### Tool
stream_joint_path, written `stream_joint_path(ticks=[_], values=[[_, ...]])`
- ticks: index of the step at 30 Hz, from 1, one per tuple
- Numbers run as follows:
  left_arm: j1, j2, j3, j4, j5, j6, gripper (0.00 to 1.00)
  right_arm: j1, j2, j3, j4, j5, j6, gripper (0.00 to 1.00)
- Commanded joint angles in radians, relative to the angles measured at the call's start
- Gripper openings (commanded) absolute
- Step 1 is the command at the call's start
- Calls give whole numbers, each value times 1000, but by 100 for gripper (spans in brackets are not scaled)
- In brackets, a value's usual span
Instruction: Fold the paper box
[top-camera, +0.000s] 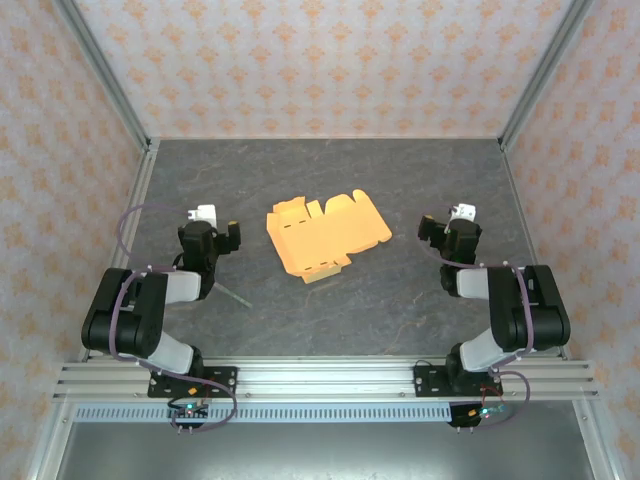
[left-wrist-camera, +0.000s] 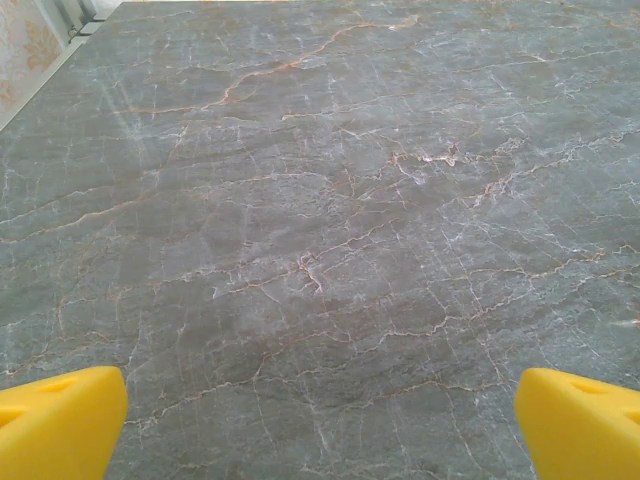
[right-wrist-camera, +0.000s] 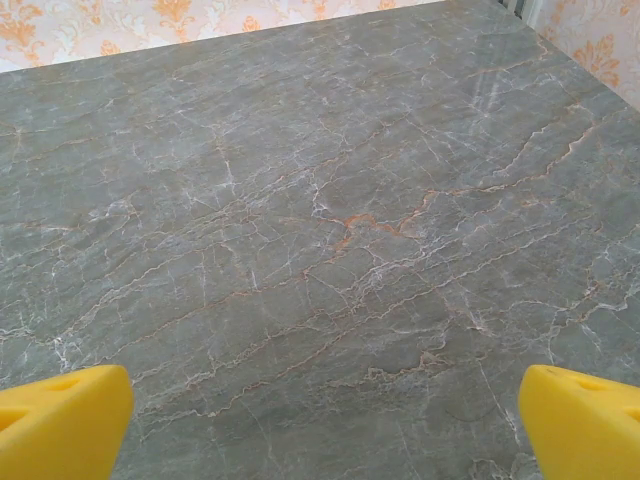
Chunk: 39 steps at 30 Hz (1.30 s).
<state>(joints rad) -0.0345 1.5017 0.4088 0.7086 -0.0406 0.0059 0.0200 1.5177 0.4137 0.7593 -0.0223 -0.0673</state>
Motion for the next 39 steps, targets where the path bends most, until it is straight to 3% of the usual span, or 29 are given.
stream_joint_path(ticks=[1, 25, 30, 32, 34, 39], values=[[-2, -5, 20, 29, -13, 11, 100, 3, -1, 11, -2, 16, 7, 99], [-2, -10, 20, 35, -29, 9, 100, 3, -9, 12, -4, 43, 19, 99], [0, -240, 188, -441, -193, -87, 100, 1, -288, 45, -293, 264, 159, 99], [-1, -326, 220, -565, -224, -210, 100, -11, -425, 59, -419, 334, 284, 99], [-2, -383, 257, -695, -161, -347, 100, -17, -536, 106, -587, 359, 398, 99], [-20, -449, 266, -787, 113, -535, 100, -17, -684, 249, -872, 185, 473, 99]])
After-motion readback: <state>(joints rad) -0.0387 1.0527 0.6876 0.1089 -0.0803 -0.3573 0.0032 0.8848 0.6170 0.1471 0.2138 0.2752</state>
